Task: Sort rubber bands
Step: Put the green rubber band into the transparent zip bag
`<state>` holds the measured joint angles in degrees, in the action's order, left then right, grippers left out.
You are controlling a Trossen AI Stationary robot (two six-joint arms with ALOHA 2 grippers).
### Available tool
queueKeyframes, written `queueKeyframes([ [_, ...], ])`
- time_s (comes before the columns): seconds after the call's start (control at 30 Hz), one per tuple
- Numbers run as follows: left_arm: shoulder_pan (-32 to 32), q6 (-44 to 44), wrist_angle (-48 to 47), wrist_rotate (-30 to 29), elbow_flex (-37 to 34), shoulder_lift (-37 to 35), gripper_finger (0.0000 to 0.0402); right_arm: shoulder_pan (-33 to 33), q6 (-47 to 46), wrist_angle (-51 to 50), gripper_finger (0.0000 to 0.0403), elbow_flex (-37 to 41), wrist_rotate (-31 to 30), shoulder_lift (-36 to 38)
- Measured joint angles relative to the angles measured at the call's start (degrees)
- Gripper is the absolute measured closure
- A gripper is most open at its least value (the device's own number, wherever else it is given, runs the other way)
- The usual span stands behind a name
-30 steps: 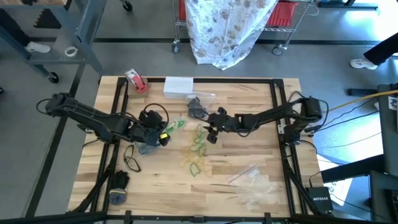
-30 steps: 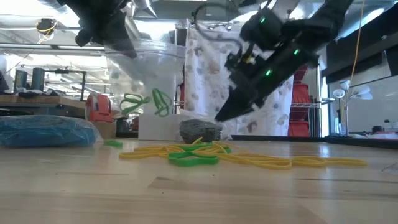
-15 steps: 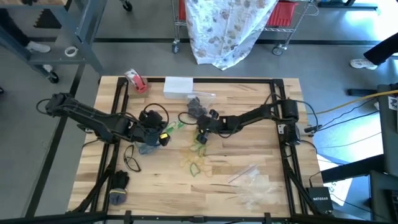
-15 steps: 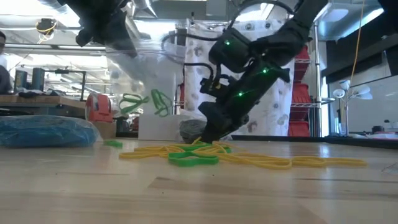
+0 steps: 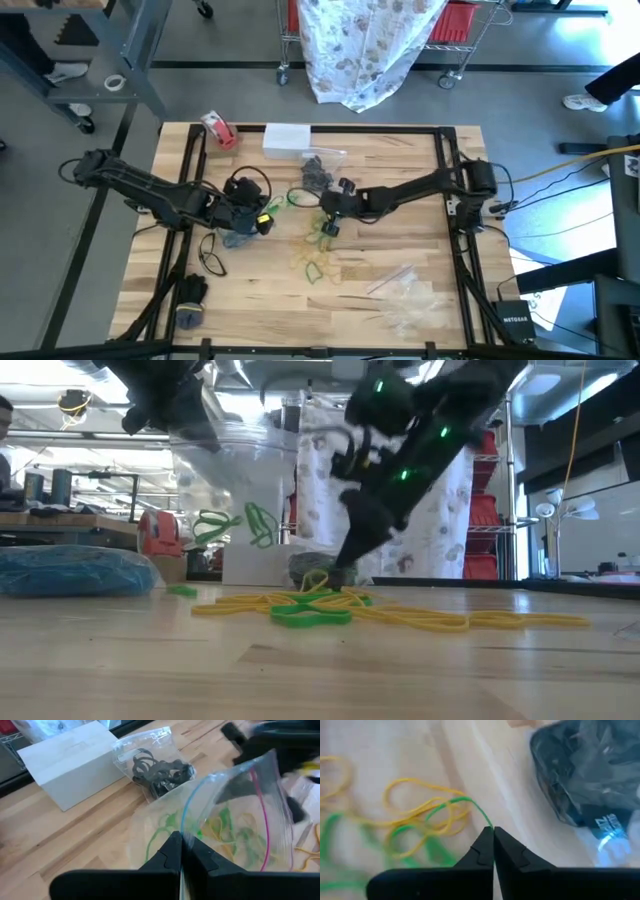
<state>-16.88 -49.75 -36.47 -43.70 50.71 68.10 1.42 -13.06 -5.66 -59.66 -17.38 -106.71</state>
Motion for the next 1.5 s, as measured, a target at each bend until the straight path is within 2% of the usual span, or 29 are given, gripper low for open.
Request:
queueKeyframes([
  [0.23,-0.5,-0.8,4.1,0.0,-2.3,0.0,0.0402,6.1,3.8,-0.8,0.0401,0.0,-3.9,9.2],
  [0.4,-1.5,-1.3,8.5,0.2,-4.6,0.0,0.0402,11.2,13.5,1.9,0.04,0.0,-6.0,14.4],
  [0.6,-1.6,-0.9,15.0,2.7,-5.8,0.7,0.0402,15.7,25.7,17.3,0.04,0.0,-6.5,14.9],
  [0.77,-1.6,2.4,22.6,5.1,-6.3,3.2,0.0402,15.4,32.6,28.2,0.04,-0.1,-6.0,13.3],
  [0.9,-1.6,3.3,26.6,6.4,-6.3,5.0,0.0402,14.2,37.9,32.9,0.04,-0.1,-5.8,12.5],
  [1.17,-1.5,1.9,30.6,7.3,-6.3,5.7,0.0402,11.5,43.4,32.8,0.04,-0.1,-5.6,10.2],
  [1.4,-1.5,1.8,30.2,7.3,-6.3,5.7,0.0402,11.4,43.7,32.2,0.0399,-0.1,-5.6,10.1],
  [1.5,-1.4,1.8,30.0,7.5,-6.3,5.7,0.0402,11.7,43.5,29.7,0.0384,-0.1,-5.6,10.1],
])
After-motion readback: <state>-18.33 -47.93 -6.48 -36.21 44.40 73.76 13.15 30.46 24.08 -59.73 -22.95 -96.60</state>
